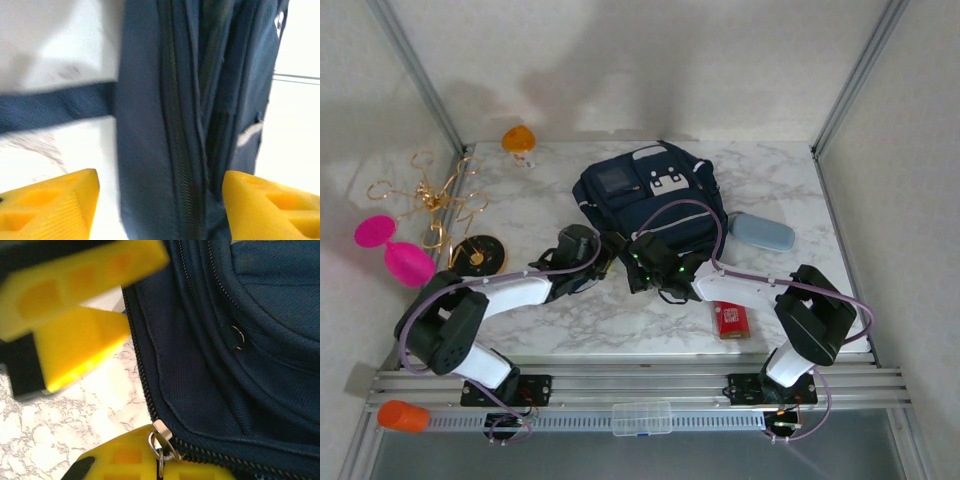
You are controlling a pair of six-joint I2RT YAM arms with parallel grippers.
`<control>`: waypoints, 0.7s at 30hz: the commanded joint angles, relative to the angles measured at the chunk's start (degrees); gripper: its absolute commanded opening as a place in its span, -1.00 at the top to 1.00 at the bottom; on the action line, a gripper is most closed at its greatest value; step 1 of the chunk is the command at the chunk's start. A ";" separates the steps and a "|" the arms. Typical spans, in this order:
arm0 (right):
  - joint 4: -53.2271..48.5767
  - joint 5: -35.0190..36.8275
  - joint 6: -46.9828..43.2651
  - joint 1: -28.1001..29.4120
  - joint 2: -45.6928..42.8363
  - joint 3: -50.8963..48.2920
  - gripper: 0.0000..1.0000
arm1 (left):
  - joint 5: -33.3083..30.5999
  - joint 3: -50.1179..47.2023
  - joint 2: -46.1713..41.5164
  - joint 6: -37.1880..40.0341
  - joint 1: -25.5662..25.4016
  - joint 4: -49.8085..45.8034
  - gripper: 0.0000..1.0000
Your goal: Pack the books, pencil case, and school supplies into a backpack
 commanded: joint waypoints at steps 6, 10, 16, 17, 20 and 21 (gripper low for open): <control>-2.74 1.40 1.31 1.08 0.92 2.97 1.00 | -10.01 3.61 3.85 -7.96 -4.31 5.61 0.74; -6.17 4.00 2.09 1.05 -2.47 0.53 1.00 | -10.53 4.40 2.35 -2.15 0.79 0.54 1.00; -14.07 11.23 6.13 -0.74 -11.11 -6.97 1.00 | -3.45 12.78 5.38 13.26 13.16 -10.29 1.00; -16.44 13.24 7.70 -1.25 -11.68 -7.03 1.00 | -2.00 14.58 6.99 14.74 14.51 -11.52 1.00; -17.53 13.35 7.80 -0.96 -10.60 -4.42 1.00 | 2.26 17.16 10.27 16.78 16.42 -10.36 1.00; -16.10 11.66 6.74 -0.32 -9.37 -2.68 1.00 | 3.28 18.31 11.25 16.98 16.50 -10.63 1.00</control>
